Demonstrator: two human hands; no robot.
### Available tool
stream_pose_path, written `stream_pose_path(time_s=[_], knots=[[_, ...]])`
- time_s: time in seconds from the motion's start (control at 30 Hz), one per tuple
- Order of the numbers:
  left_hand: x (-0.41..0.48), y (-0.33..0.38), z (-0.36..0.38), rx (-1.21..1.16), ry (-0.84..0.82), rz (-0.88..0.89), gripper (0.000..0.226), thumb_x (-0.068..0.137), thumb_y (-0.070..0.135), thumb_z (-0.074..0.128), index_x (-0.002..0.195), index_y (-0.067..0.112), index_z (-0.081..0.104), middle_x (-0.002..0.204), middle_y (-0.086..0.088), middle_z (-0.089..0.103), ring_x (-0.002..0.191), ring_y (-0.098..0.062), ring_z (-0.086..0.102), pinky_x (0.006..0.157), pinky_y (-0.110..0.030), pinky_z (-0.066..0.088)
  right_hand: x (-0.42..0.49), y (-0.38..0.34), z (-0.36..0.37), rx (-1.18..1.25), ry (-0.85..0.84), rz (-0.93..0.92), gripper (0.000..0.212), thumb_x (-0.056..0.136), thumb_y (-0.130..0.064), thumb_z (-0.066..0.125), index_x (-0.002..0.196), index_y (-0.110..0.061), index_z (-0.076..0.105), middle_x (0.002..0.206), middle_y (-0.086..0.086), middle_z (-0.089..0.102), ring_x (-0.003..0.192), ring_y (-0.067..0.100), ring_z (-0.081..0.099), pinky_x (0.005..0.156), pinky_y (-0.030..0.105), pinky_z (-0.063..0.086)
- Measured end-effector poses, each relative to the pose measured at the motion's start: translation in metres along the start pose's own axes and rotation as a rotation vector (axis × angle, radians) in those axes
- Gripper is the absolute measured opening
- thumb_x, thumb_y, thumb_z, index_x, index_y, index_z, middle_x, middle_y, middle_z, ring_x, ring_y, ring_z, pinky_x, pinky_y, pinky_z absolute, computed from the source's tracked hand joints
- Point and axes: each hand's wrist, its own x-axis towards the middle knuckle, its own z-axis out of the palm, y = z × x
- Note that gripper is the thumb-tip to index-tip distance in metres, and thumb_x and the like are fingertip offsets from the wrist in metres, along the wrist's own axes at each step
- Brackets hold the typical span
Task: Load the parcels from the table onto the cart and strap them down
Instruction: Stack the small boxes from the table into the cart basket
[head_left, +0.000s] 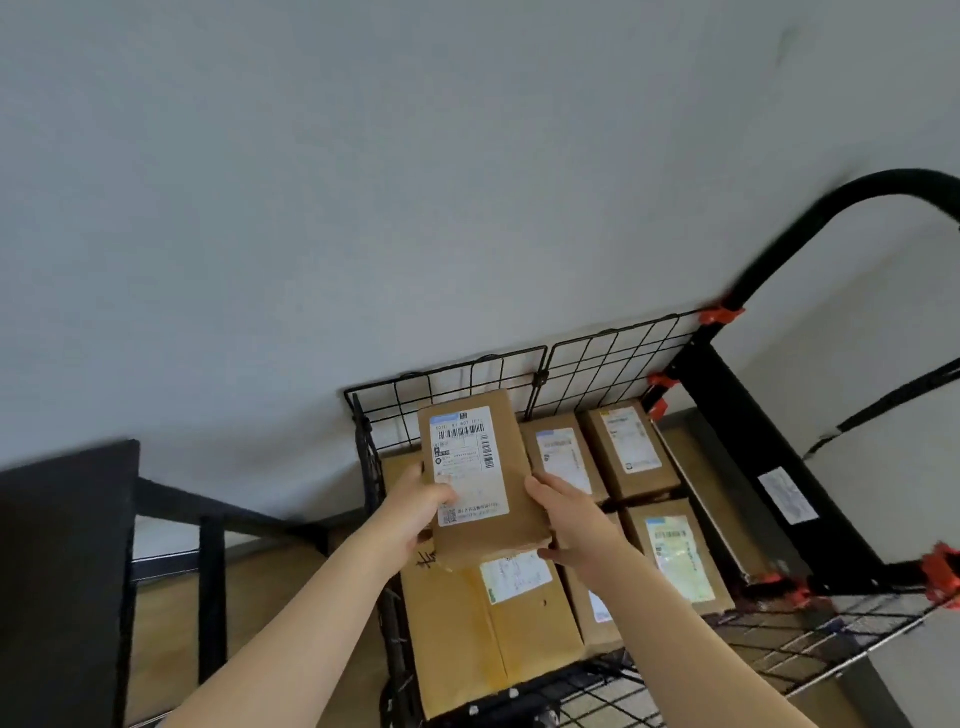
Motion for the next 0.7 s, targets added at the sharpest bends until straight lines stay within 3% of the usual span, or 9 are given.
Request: stream_pose_path(time_s=[0.13,0.37,0.43,0.53,0.6,0.7], knots=[[0.040,-0.014,-0.005,0.023,0.190,-0.049,0.049,0.086,-0.013,0.036,0.126,0.015,0.046,0.121,-0.003,0.059,0.108,-0.022,0.054,0.096,-0.039,0.046,0.051,0.009,0.014,-0.073,-0.096,0.072,0.046,0.095,-0.034,0.050,0.140,-0.032,0.040,0.125,-0.004,0.052,0.114,0.018,0.049,0.099,0.041,0.046],[0.099,-0.043,0.000,0.073,0.515,-0.165,0.046,0.094,-0.002,0.032,0.136,0.014,0.036,0.121,-0.008,0.060,0.093,-0.021,0.058,0.069,-0.028,0.050,0.133,0.024,0.039,-0.196,-0.221,0.134,0.053,0.096,-0.022,0.049,0.144,-0.036,0.033,0.125,-0.001,0.054,0.107,0.018,0.055,0.094,0.037,0.051],[0.111,-0.050,-0.001,0.130,0.577,-0.163,0.047,0.092,-0.005,0.033,0.134,0.015,0.036,0.122,-0.008,0.059,0.096,-0.023,0.059,0.070,-0.031,0.052,0.151,0.029,0.047,-0.202,-0.248,0.147,0.057,0.093,-0.015,0.049,0.145,-0.034,0.033,0.126,0.002,0.054,0.105,0.018,0.057,0.092,0.036,0.052],[0.124,-0.066,-0.003,0.184,0.614,-0.145,0.054,0.087,-0.012,0.038,0.135,0.013,0.035,0.128,-0.007,0.055,0.108,-0.026,0.058,0.075,-0.033,0.055,0.167,0.037,0.056,-0.226,-0.295,0.147,0.064,0.090,-0.008,0.049,0.147,-0.031,0.028,0.133,0.004,0.051,0.112,0.021,0.055,0.077,0.026,0.051],[0.129,-0.078,-0.005,0.279,0.598,-0.103,0.070,0.082,-0.007,0.055,0.142,0.016,0.026,0.136,-0.006,0.049,0.111,-0.023,0.056,0.079,-0.034,0.056,0.177,0.041,0.063,-0.233,-0.299,0.145,0.067,0.089,-0.008,0.050,0.148,-0.031,0.027,0.133,0.002,0.051,0.115,0.021,0.054,0.085,0.030,0.052],[0.125,-0.082,-0.001,0.567,0.559,-0.024,0.103,0.076,0.018,0.076,0.150,0.022,0.005,0.158,0.001,0.005,0.139,-0.018,0.026,0.094,-0.029,0.046,0.183,0.046,0.068,-0.248,-0.306,0.156,0.068,0.087,-0.010,0.051,0.148,-0.033,0.028,0.132,0.002,0.053,0.109,0.020,0.058,0.093,0.036,0.052]])
